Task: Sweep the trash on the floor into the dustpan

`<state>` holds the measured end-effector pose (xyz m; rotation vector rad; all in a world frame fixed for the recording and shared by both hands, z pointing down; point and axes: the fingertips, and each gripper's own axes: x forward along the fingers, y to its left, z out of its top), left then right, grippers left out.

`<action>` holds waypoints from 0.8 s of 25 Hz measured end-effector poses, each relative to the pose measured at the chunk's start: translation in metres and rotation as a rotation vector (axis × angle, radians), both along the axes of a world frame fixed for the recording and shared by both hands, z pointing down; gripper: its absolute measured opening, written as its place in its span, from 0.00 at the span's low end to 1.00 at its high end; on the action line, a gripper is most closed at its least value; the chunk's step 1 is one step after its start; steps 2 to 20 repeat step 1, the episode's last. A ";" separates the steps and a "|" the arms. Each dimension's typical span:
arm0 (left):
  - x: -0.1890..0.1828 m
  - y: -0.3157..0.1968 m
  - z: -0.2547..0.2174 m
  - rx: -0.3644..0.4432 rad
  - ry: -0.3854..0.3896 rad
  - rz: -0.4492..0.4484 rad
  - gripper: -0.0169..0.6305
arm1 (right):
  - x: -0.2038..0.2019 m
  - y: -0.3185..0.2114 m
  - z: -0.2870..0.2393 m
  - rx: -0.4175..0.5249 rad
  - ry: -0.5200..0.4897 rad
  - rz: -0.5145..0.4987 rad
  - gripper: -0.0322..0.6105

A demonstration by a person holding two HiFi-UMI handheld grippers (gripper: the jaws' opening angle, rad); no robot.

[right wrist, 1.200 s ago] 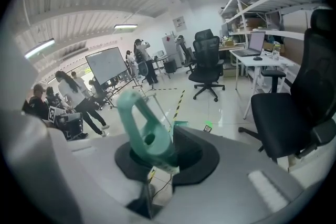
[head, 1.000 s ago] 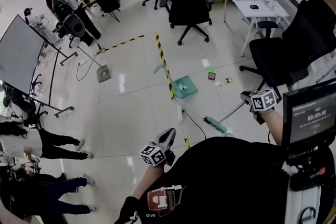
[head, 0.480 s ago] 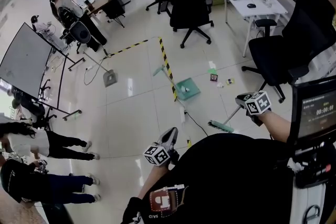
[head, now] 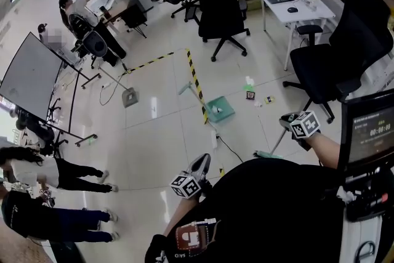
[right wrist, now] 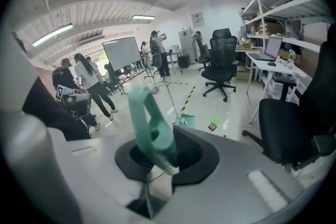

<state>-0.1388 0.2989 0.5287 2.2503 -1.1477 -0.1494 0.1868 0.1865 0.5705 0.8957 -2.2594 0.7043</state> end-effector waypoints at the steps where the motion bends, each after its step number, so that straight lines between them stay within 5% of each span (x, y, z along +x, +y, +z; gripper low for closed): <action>1: -0.002 0.000 0.000 -0.001 0.001 -0.004 0.02 | -0.002 0.000 0.001 0.000 0.000 -0.003 0.12; 20: -0.002 0.000 0.000 -0.001 0.001 -0.004 0.02 | -0.002 0.000 0.001 0.000 0.000 -0.003 0.12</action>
